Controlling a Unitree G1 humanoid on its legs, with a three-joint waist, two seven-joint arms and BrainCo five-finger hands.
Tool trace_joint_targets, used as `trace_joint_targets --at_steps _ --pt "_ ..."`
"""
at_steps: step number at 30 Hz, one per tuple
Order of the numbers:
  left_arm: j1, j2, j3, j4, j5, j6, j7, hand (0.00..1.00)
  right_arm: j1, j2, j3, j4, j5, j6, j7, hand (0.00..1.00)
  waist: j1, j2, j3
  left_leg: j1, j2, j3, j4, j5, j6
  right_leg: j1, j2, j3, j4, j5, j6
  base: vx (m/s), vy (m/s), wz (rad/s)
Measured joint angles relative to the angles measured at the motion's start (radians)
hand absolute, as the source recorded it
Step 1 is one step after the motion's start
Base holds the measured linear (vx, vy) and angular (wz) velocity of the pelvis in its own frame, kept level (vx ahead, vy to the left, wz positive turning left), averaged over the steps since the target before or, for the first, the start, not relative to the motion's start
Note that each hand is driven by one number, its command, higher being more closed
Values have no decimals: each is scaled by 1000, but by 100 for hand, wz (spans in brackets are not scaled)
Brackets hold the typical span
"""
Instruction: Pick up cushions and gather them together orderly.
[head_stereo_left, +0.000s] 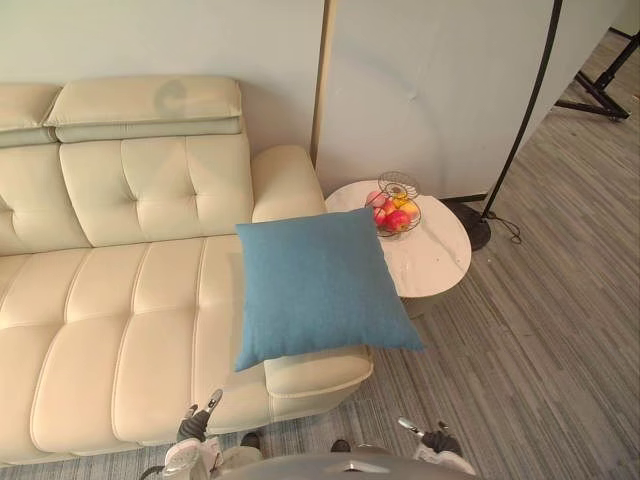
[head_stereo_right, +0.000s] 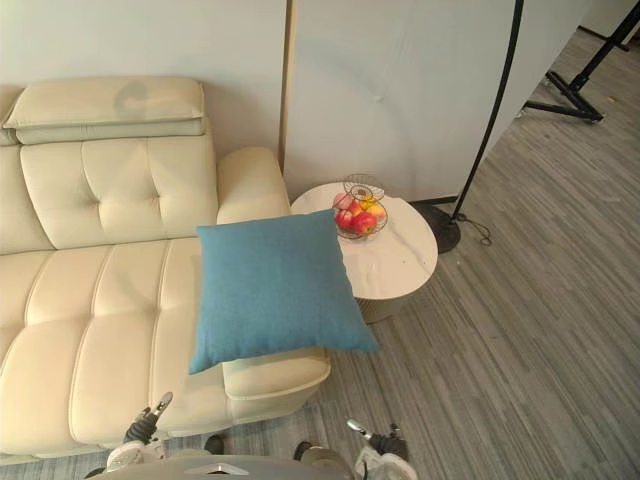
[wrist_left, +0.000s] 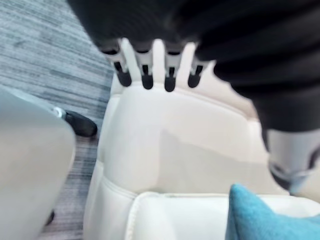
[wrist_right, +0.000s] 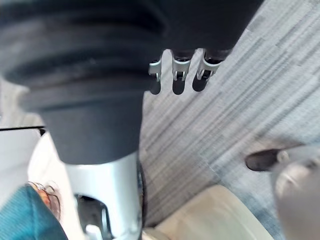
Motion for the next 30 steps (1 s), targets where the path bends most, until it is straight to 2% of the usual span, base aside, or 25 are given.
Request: trace_joint_targets --at_steps 5,10,14,18,22,30 --pt "55 17 15 -43 -37 0 0 0 -5 -124 -88 -126 -40 -1 -6 0 -8 20 -19 14 2 48 -23 0 0 -4 18 77 -30 1 1 15 12 -18" --pt "83 70 17 -121 -76 -1 -1 0 -21 -220 -130 -159 -79 1 -5 0 -18 20 -43 20 0 49 -17 6 -4 1 19 95 -23 19 3 140 7 -3" --pt "96 105 17 -284 -108 -9 -1 0 -83 -311 -131 -241 -78 -1 4 0 -23 25 -45 35 -4 51 -11 0 -5 8 16 109 -26 20 1 122 16 -6" --pt "97 119 9 -402 -115 -22 -2 0 -132 -366 -83 -286 -78 -4 13 0 -30 22 -44 36 -7 51 12 -23 1 24 13 115 -28 20 1 26 14 3" --pt "100 119 -16 -490 -117 -30 -1 0 -134 -370 -4 -362 -77 -9 22 0 -34 22 -44 33 -12 48 13 -25 3 26 9 115 -40 21 2 -39 7 1" --pt "98 117 -190 -669 -135 -47 -19 0 -163 -371 180 -470 -78 -12 50 0 -48 25 -45 -7 -16 22 18 -11 3 1 9 100 -46 27 6 -45 -7 7"
